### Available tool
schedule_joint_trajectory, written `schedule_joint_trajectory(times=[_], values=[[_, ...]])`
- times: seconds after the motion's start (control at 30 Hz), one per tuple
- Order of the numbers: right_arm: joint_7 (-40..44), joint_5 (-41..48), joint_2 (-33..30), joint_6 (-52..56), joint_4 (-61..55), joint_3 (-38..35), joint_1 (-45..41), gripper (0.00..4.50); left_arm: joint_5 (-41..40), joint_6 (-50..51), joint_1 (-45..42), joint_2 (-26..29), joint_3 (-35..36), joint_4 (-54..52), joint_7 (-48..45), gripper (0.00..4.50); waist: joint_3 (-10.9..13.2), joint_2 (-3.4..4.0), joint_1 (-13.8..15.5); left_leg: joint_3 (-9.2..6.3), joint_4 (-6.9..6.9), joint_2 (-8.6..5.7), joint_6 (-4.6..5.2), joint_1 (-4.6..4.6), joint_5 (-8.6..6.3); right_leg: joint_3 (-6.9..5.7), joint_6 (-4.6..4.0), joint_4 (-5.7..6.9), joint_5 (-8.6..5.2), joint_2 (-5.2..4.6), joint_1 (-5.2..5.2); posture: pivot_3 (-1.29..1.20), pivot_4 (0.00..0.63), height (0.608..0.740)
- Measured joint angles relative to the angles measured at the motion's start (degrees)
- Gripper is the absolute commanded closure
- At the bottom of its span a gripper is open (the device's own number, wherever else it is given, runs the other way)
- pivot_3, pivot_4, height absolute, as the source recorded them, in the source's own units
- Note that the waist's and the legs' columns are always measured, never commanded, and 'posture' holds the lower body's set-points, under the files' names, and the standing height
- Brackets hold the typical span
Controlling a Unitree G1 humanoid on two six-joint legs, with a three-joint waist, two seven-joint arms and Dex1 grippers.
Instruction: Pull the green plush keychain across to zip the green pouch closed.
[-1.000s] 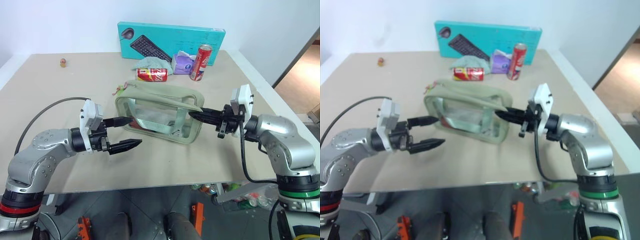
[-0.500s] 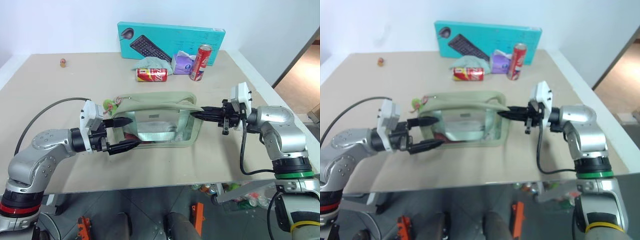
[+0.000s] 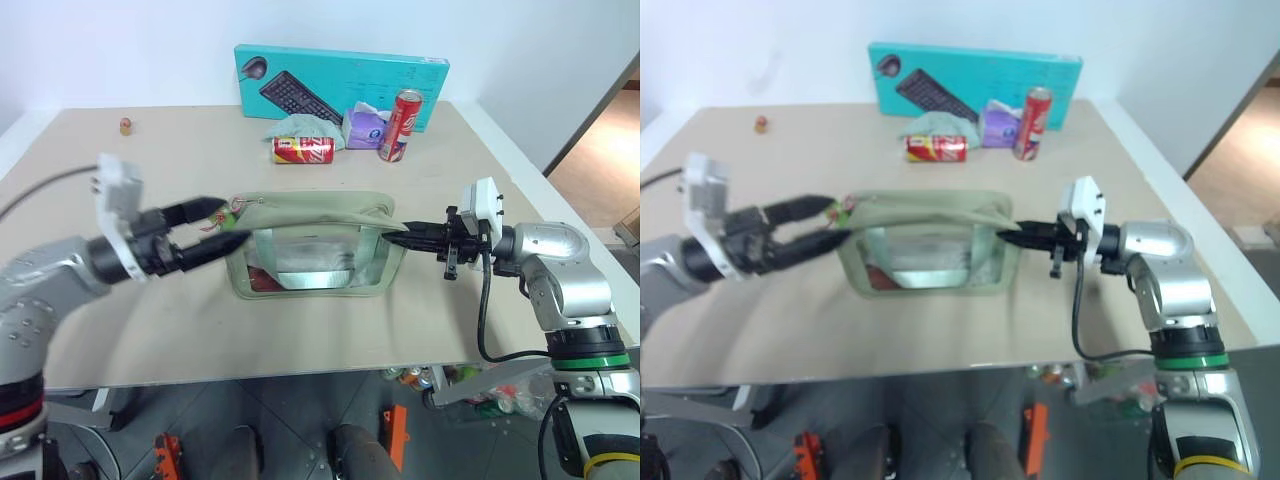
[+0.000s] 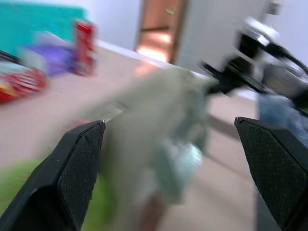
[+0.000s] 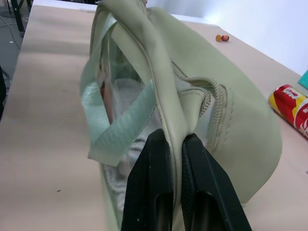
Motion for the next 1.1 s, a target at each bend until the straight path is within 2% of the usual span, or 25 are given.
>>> schedule_joint_trajectory(times=[0.23,0.57,0.83,0.97,1.07,1.1], values=[[-0.77,-0.01,-0.1,0.12,-0.16,-0.1,-0.03,4.45,14.61,-13.95,1.07,2.39,-4.49,14.16,-9.27,0.0,0.0,-0.01,0.17,0.07,0.0,0.01,-0.01,-0.03,0.01,0.0,-0.1,-0.01,-0.04,-0.03,-0.03,0.0,0.15,0.74],[-0.85,-0.08,-1.19,0.97,-1.48,-0.04,-0.16,4.45,27.97,-32.28,-16.28,-1.15,-16.02,41.27,-25.23,0.0,0.0,-0.01,0.25,0.07,-0.04,0.0,0.0,-0.19,0.0,-0.01,-0.05,0.0,-0.02,0.0,-0.15,0.0,0.15,0.74],[-1.12,0.08,-2.51,2.16,-3.36,-0.29,0.92,4.45,33.41,-39.71,-23.43,-3.95,-19.47,54.89,-33.56,0.0,0.0,-0.01,0.29,0.04,-0.02,-0.02,0.03,-0.27,-0.02,-0.03,-0.05,0.0,-0.03,-0.01,-0.17,0.0,0.15,0.74],[-1.43,0.12,-3.74,2.78,-4.94,-0.8,2.27,4.5,34.39,-41.28,-26.88,-6.97,-19.96,58.25,-35.58,0.98,0.0,-0.01,0.67,0.0,0.05,-0.03,0.03,-0.29,-0.02,-0.06,0.03,0.0,-0.05,-0.02,-0.14,0.0,0.15,0.74],[-1.91,0.13,-4.07,3.08,-5.57,-0.86,2.71,4.5,34.32,-41.23,-28.29,-8.69,-19.9,59.32,-35.9,1.94,0.0,-0.01,0.81,-0.01,0.07,-0.03,0.03,-0.29,-0.02,-0.06,0.05,0.0,-0.05,-0.02,-0.13,0.0,0.15,0.74],[-1.98,0.15,-4.19,3.22,-5.79,-0.86,2.96,4.5,34.32,-41.17,-28.62,-8.94,-19.82,59.75,-35.94,2.38,0.0,-0.01,0.84,-0.01,0.07,-0.02,0.03,-0.29,-0.02,-0.06,0.05,0.0,-0.05,-0.02,-0.14,0.0,0.15,0.74]])
